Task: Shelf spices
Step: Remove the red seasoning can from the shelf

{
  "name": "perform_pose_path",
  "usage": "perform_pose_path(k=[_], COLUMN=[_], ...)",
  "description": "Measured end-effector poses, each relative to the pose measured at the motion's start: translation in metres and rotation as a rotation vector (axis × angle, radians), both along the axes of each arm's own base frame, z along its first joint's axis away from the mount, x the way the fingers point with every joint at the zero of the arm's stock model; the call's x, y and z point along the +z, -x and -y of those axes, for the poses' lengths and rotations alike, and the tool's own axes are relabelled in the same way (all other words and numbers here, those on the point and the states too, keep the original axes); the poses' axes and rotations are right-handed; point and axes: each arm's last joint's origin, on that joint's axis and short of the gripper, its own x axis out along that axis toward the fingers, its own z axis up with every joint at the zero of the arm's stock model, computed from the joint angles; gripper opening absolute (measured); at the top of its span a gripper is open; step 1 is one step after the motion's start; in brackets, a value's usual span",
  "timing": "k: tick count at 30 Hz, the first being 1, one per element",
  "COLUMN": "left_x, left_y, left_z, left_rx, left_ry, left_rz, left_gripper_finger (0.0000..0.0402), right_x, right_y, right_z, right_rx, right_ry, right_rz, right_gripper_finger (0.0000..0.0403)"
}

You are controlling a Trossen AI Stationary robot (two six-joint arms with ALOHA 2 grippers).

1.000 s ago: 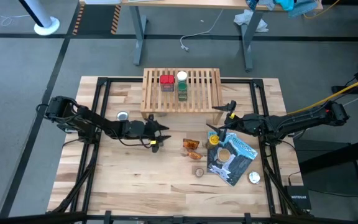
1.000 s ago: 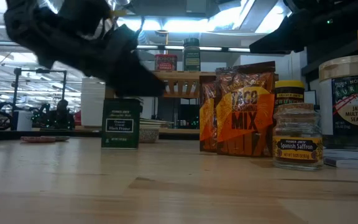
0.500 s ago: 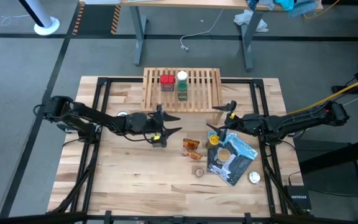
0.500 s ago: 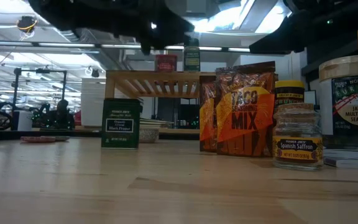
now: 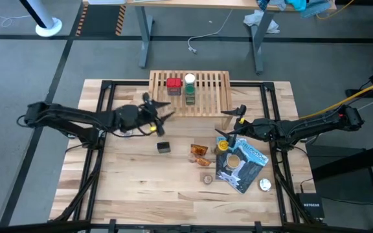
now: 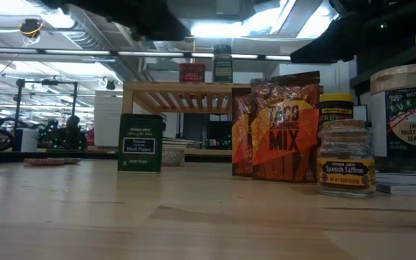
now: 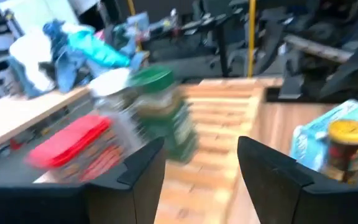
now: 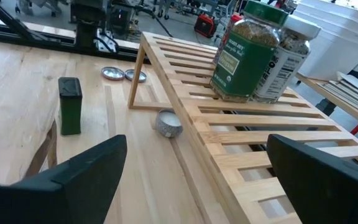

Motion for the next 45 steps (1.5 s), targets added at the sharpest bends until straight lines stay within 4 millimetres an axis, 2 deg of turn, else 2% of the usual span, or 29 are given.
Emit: perform_pose_path(k=[8,17,25,29,36,40,45], left_x=[0.005,-0.002,-0.003,-0.005,-0.003,0.000,-0.009], left_y=[0.042,0.055,0.072,0.074,0.073,0.067,0.057], left_z=[-0.032,-0.075,-0.106,-0.114,-0.115,-0.120,-0.128], left_rx=[0.127,0.039,-0.034,-0.047,-0.056,-0.061,-0.061], left_ry=[0.109,0.189,0.250,0.299,0.272,0.230,0.246], left_rz=[-0.097,-0.149,-0.110,-0.084,-0.070,-0.024,-0.021], left_gripper_finger=[0.0194,0.0194,0.0194,0.0194,0.0194,0.0194,0.0194], right_x=[0.000,0.001,0.001,0.001,0.000,0.000,0.001], right_y=[0.000,0.000,0.000,0.000,0.000,0.000,0.000], right_z=[0.000,0.000,0.000,0.000,0.000,0.000,0.000], right_rx=[0.000,0.001,0.001,-0.004,-0.009,-0.009,-0.010], right_ry=[0.000,-0.001,-0.001,0.000,0.002,0.002,0.002], right_rz=[0.000,0.007,0.011,0.011,0.005,0.005,0.006], right_gripper_finger=[0.0392,0.0392,0.0392,0.0392,0.0392,0.0392,0.0392])
